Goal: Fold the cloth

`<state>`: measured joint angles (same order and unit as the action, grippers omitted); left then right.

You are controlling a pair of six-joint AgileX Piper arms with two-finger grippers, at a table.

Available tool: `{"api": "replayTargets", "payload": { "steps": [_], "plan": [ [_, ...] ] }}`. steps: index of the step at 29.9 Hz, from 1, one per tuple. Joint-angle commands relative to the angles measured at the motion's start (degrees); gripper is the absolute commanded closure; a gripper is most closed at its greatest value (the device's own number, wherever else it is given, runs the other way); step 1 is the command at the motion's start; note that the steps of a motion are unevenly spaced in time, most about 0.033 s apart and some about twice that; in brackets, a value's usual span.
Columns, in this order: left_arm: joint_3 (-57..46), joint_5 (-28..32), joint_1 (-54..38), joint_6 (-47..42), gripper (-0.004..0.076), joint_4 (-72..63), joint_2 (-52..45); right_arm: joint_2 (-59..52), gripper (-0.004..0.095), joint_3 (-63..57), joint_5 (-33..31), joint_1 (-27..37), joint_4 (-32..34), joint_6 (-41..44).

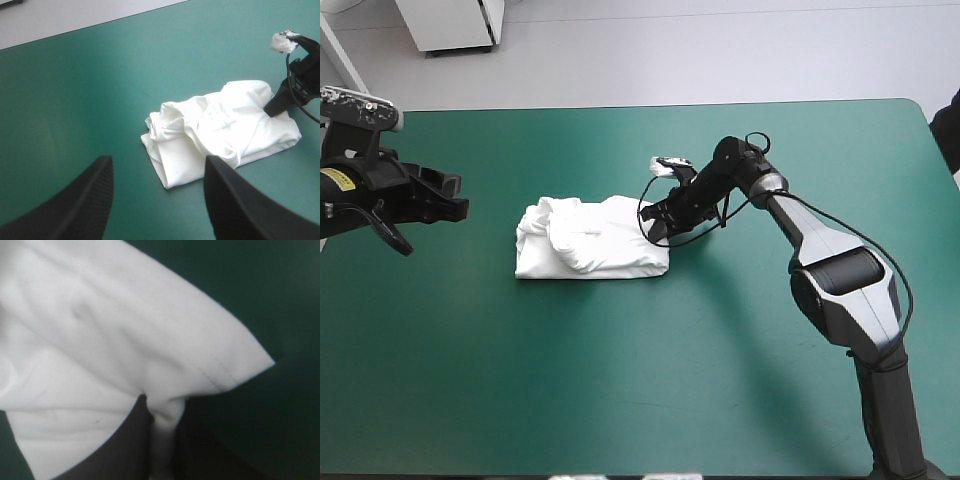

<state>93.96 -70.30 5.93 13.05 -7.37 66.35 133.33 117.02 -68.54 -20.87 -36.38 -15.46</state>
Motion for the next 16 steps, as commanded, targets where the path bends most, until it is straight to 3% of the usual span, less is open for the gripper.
{"api": "replayTargets", "payload": {
  "steps": [1,16],
  "plan": [
    [1.3,3.6,-0.1,-0.1,0.0321,-1.8,-1.1,-4.5,0.0911,0.7,-3.0,1.5,12.1,1.3],
    [1.3,3.9,4.5,0.0,0.0321,0.4,-1.1,-15.8,0.0911,-8.9,-3.0,23.1,17.8,1.9]
  ]
}}
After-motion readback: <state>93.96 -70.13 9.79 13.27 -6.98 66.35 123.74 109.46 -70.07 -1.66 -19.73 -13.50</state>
